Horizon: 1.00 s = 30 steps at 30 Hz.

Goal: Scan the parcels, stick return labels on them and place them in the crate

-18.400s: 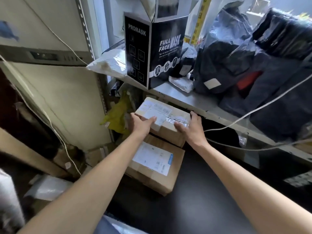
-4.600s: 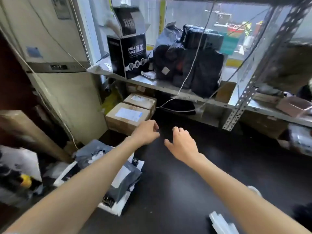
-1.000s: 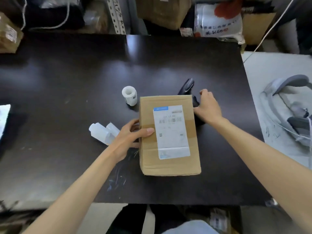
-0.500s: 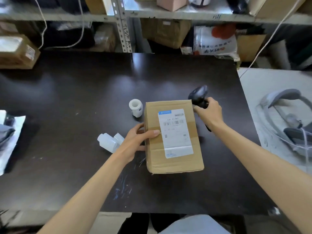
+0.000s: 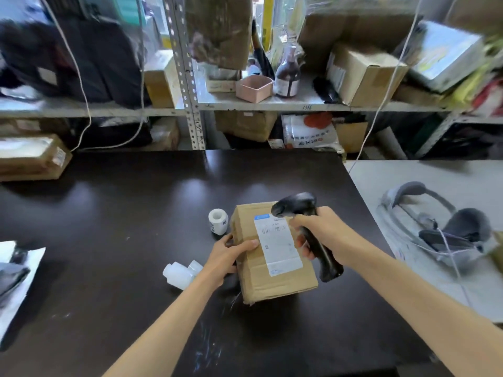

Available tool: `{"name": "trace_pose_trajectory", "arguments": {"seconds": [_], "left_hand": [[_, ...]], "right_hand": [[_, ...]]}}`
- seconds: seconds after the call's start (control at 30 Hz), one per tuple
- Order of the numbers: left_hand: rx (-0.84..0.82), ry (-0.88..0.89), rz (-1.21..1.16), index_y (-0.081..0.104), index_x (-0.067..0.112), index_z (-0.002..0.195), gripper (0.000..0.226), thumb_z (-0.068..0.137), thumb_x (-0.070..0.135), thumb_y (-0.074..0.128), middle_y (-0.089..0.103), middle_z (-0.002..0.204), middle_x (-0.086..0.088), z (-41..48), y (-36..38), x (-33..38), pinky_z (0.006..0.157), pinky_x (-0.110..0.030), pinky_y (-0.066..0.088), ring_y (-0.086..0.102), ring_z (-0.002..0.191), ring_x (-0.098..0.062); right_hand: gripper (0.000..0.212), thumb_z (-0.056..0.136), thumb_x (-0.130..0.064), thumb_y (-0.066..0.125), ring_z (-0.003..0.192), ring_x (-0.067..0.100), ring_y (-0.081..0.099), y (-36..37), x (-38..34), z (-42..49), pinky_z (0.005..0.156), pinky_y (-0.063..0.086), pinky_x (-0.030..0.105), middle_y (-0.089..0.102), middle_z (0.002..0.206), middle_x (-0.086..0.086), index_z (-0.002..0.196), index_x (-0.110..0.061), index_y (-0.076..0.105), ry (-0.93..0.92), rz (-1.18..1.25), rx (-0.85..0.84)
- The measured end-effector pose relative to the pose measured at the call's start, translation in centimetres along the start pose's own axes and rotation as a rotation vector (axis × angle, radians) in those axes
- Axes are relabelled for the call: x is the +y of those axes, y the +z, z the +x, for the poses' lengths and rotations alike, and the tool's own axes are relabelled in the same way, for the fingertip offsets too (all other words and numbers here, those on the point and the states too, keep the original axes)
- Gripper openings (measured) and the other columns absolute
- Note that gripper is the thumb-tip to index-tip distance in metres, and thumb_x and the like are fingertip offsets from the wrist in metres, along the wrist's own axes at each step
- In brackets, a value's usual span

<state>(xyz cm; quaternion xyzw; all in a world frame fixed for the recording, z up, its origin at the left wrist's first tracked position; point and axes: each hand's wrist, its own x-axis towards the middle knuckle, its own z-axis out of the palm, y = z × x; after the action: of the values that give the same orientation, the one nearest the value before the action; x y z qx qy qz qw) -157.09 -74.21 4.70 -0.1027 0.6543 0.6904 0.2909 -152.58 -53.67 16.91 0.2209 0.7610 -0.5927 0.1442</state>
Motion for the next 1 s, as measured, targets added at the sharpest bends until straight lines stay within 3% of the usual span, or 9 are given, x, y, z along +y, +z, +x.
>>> {"name": "trace_pose_trajectory", "arguments": {"seconds": [0.2,0.37,0.5,0.63,0.73,1.0], "left_hand": [[-0.064,0.008,-0.033,0.063,0.026,0.118,0.074,0.049,0.041,0.088,0.075,0.105,0.006,0.5,-0.7,-0.4,0.068,-0.031,0.058,0.073,0.093,-0.014],[-0.118,0.036,-0.058,0.063,0.028,0.117,0.061,0.060,0.032,0.086,0.074,0.109,0.005,0.9,-0.9,-1.0,0.070,-0.031,0.059,0.072,0.096,-0.016],[-0.130,0.053,-0.052,0.061,0.027,0.122,0.067,0.062,0.030,0.089,0.073,0.111,0.004,1.2,-1.1,-1.3,0.077,-0.036,0.058,0.071,0.100,-0.018],[-0.136,0.070,-0.064,0.060,0.025,0.125,0.063,0.068,0.027,0.087,0.073,0.112,0.004,1.2,-1.2,-1.5,0.073,-0.034,0.059,0.071,0.100,-0.018],[-0.145,0.071,-0.076,0.060,0.024,0.127,0.055,0.076,0.020,0.081,0.072,0.114,0.003,1.3,-1.1,-1.6,0.075,-0.034,0.059,0.071,0.101,-0.018],[-0.136,0.084,-0.089,0.060,0.024,0.128,0.075,0.058,0.031,0.084,0.072,0.114,0.001,1.4,-1.1,-1.7,0.075,-0.035,0.058,0.071,0.100,-0.018]], "right_hand": [[0.016,0.084,-0.012,0.060,0.042,0.024,0.051,0.0,0.6,-1.8,0.044,0.042,0.026,0.059,0.058,0.016,0.074,-0.004,0.052,0.036,-0.057,0.005],[0.018,0.086,-0.015,0.061,0.043,0.023,0.051,0.7,1.1,-2.7,0.046,0.043,0.027,0.059,0.059,0.018,0.075,-0.003,0.054,0.032,-0.061,-0.026],[0.019,0.089,-0.016,0.061,0.046,0.024,0.053,1.1,1.5,-2.9,0.047,0.045,0.029,0.061,0.062,0.020,0.087,0.002,0.058,0.010,-0.070,-0.016],[0.023,0.089,-0.016,0.061,0.047,0.025,0.053,1.1,1.8,-3.3,0.046,0.045,0.028,0.063,0.064,0.020,0.097,0.006,0.058,0.008,-0.066,-0.006],[0.020,0.089,-0.017,0.062,0.045,0.024,0.054,1.2,1.9,-3.6,0.046,0.044,0.028,0.064,0.064,0.019,0.093,0.002,0.057,0.003,-0.056,-0.016],[0.026,0.088,-0.024,0.065,0.046,0.025,0.055,1.6,2.3,-4.2,0.043,0.044,0.026,0.066,0.062,0.017,0.093,0.001,0.057,-0.001,-0.063,-0.025]]}}
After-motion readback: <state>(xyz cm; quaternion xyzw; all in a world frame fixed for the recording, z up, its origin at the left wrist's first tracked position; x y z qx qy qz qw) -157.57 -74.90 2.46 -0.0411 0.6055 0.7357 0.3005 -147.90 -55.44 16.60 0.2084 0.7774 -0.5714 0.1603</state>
